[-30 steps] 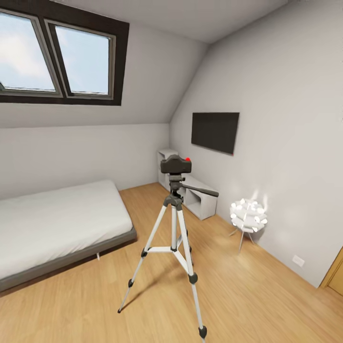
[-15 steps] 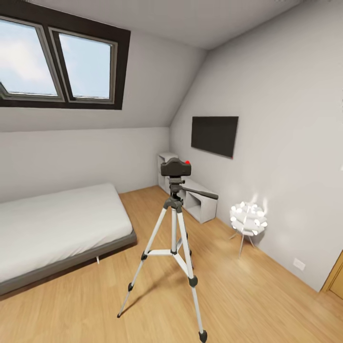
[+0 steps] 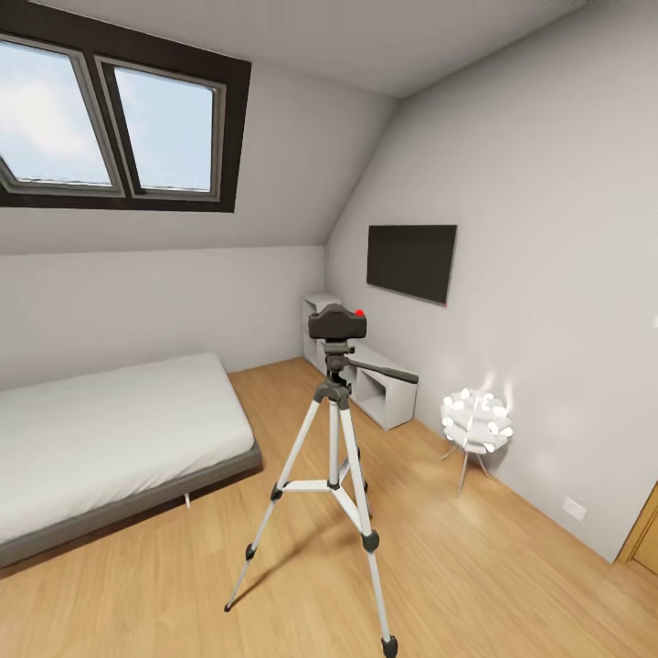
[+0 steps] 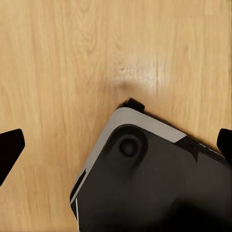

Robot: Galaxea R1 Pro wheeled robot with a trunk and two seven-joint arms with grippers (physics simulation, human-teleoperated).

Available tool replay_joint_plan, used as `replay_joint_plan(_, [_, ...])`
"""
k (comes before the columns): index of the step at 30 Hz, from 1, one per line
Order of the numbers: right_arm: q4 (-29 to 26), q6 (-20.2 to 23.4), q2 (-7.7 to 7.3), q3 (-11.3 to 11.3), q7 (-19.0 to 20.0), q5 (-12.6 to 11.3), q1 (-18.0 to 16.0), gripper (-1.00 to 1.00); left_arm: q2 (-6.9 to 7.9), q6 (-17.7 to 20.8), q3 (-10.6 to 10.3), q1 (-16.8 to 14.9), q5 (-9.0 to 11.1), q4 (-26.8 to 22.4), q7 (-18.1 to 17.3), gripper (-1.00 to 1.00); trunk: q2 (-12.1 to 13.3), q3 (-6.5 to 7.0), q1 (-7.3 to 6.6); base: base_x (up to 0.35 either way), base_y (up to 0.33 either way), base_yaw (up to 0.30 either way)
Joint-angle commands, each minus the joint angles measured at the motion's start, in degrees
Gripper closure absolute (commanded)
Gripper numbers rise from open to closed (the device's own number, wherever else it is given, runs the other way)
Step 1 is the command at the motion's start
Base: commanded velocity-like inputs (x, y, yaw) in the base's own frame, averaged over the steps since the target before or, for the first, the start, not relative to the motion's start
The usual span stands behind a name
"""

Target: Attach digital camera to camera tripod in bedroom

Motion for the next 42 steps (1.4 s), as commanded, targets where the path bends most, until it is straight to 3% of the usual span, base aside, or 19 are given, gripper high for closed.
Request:
replay_joint_plan(1, [0.09,-0.25,-0.02,-0.02,0.19,0.00,-0.04,-1.00,0.02,-0.14,-0.31,0.09,0.37,-0.01,-0.16,-1.00,-0.04,-0.02,0.02,0.000,0.000,0.000])
replay_joint_plan(8, [0.08,-3.25,-0.11,-0.02,0.19,-0.14,-0.02,-1.00,0.08,-0.80,-0.34,0.52,0.35,-0.06,-1.17,-1.00,-0.04,-0.02,0.02,0.000,0.000,0.000])
replay_joint_plan(17, [0.15,-3.02,-0.01,-0.02,0.19,-0.15,0.08,-1.00,0.07,-0.84,-0.51,0.55,0.00,-0.74,-1.22,-1.00,-0.04,-0.02,0.02,0.000,0.000,0.000])
replay_joint_plan(24, [0.17,-3.35,0.17,-0.06,0.18,-0.47,3.83,-1.00,0.00,-0.84,-0.17,0.52,0.22,-1.12,-1.22,-1.00,-0.04,-0.02,0.02,0.000,0.000,0.000])
replay_joint_plan(42, [0.17,-5.21,0.84,-0.11,0.12,-0.85,5.09,-1.00,0.00,-0.84,-0.30,0.55,0.15,-1.10,-1.22,-1.00,-0.04,0.34,0.02,0.000,0.000,0.000])
